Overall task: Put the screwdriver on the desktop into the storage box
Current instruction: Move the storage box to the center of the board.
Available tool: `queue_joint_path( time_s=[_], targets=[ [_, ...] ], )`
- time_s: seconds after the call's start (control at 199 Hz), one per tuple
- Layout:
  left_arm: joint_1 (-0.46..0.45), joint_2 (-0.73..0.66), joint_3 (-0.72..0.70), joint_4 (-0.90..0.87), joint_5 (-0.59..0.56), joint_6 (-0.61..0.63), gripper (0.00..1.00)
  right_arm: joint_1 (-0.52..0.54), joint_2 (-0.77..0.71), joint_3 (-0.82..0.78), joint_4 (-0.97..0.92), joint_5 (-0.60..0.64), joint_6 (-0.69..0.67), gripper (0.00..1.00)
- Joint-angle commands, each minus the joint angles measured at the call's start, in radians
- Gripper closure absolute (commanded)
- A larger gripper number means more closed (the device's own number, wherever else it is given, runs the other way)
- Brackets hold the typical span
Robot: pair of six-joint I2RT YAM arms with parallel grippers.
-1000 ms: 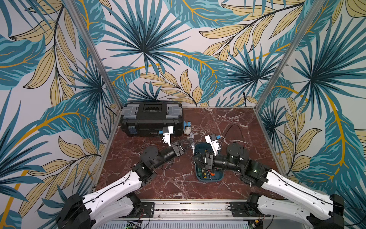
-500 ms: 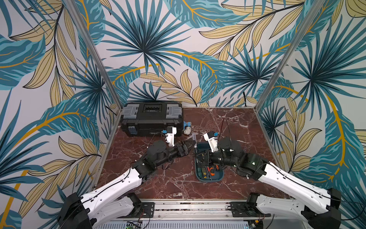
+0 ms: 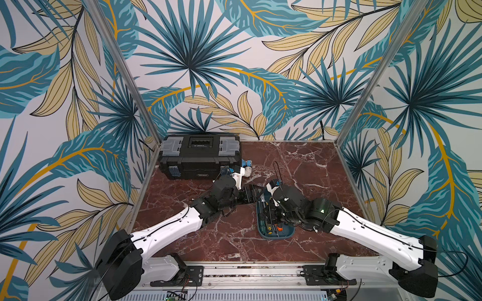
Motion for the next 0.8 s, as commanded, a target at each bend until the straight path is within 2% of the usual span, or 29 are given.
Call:
queue_joint_path(
  time_s=[0.0, 0.181, 0.271, 0.371, 0.442, 0.517, 0.562, 0.622, 0.678, 0.723, 0.793],
  targets=[
    [0.003, 0.011, 0.038, 0.064, 0.058, -0.016, 0.34, 0.012, 0.004, 0.006, -0.001, 0.018, -0.02, 1.0],
    [0.004, 0.032, 0.042, 0.057, 0.071, -0.024, 0.59, 0.013, 0.01, 0.005, 0.004, 0.024, -0.022, 1.0],
    [0.003, 0.043, 0.039, 0.069, 0.076, -0.041, 0.77, 0.015, 0.012, 0.003, 0.005, 0.027, -0.022, 1.0],
    [0.004, 0.046, 0.038, 0.071, 0.066, -0.053, 0.92, 0.015, 0.007, -0.004, 0.005, 0.037, -0.017, 1.0],
    [0.005, 0.047, 0.035, 0.079, 0.063, -0.06, 1.0, 0.014, -0.006, -0.012, 0.007, 0.044, -0.013, 1.0],
    [0.005, 0.048, 0.032, 0.087, 0.064, -0.068, 1.0, 0.013, -0.028, -0.022, 0.017, 0.042, -0.009, 1.0],
    [0.006, 0.048, 0.029, 0.098, 0.064, -0.076, 1.0, 0.012, -0.049, -0.03, 0.025, 0.038, -0.005, 0.9],
    [0.007, 0.043, 0.013, 0.131, 0.069, -0.095, 1.0, 0.007, -0.082, -0.049, 0.051, 0.02, 0.001, 0.61],
    [0.011, 0.039, -0.006, 0.178, 0.081, -0.125, 1.0, -0.003, -0.115, -0.077, 0.092, -0.018, 0.009, 0.41],
    [0.015, 0.038, -0.025, 0.236, 0.104, -0.15, 1.0, -0.018, -0.138, -0.098, 0.122, -0.057, 0.017, 0.35],
    [0.019, 0.041, -0.049, 0.342, 0.148, -0.194, 1.0, -0.049, -0.172, -0.14, 0.181, -0.136, 0.037, 0.33]
  ],
)
